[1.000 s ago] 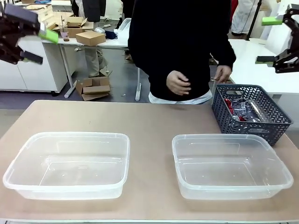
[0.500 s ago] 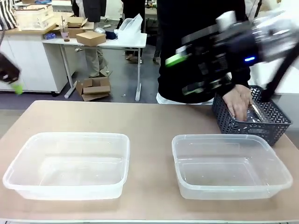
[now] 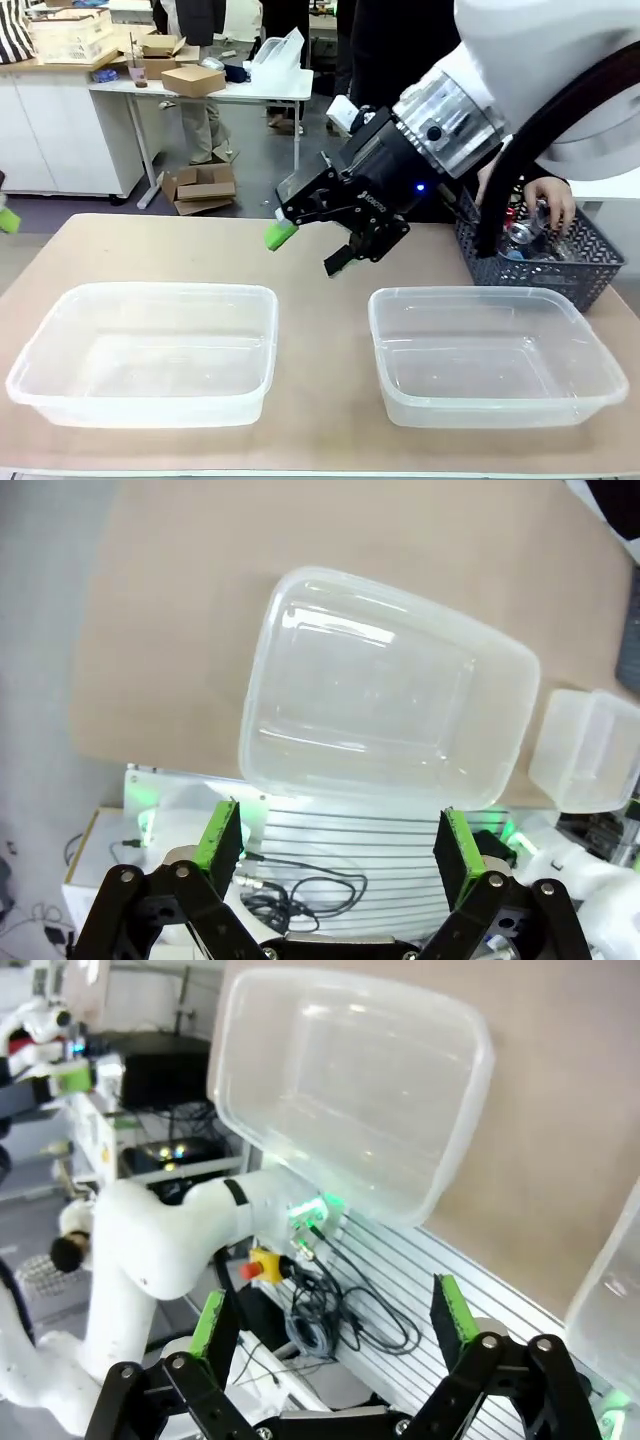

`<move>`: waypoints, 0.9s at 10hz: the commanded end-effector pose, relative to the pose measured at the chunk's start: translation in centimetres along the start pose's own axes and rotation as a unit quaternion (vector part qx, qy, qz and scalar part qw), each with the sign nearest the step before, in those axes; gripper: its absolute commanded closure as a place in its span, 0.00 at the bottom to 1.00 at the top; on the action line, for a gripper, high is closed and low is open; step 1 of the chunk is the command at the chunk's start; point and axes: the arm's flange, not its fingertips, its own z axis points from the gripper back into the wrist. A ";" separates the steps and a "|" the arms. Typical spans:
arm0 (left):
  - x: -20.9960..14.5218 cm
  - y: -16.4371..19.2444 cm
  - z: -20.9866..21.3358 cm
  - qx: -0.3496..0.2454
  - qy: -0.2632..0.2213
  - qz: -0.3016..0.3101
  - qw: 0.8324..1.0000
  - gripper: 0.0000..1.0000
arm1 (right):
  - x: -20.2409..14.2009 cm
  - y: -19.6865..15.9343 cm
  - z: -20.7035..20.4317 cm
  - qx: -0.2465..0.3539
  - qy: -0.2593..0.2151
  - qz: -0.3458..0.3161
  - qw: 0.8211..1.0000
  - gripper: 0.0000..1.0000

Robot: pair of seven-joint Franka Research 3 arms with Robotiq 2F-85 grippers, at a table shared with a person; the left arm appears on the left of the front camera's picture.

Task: Sort the waste into each basket.
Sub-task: Pick up the Organizing box on the left side of the table and lift it.

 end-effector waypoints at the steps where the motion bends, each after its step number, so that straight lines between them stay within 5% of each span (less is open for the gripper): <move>1: -0.3 -0.3 0.0 0.033 -0.004 -0.003 0.999 0.00 | -0.3 0.9 0.0 0.014 -0.013 -0.009 1.000 0.00; 3: -0.1 -0.3 -0.1 0.013 -0.002 -0.002 1.000 0.00 | 1.3 0.5 -1.7 -0.019 -0.022 -0.046 0.999 0.00; 6: 2.2 3.6 -12.2 0.053 0.089 -0.008 0.995 0.00 | 3.1 -1.2 -13.3 -0.134 0.000 -0.072 0.988 0.00; 9: 1.5 6.8 -20.7 0.019 0.117 -0.016 0.993 0.00 | 3.4 -1.6 -16.8 -0.209 -0.024 -0.092 0.973 0.00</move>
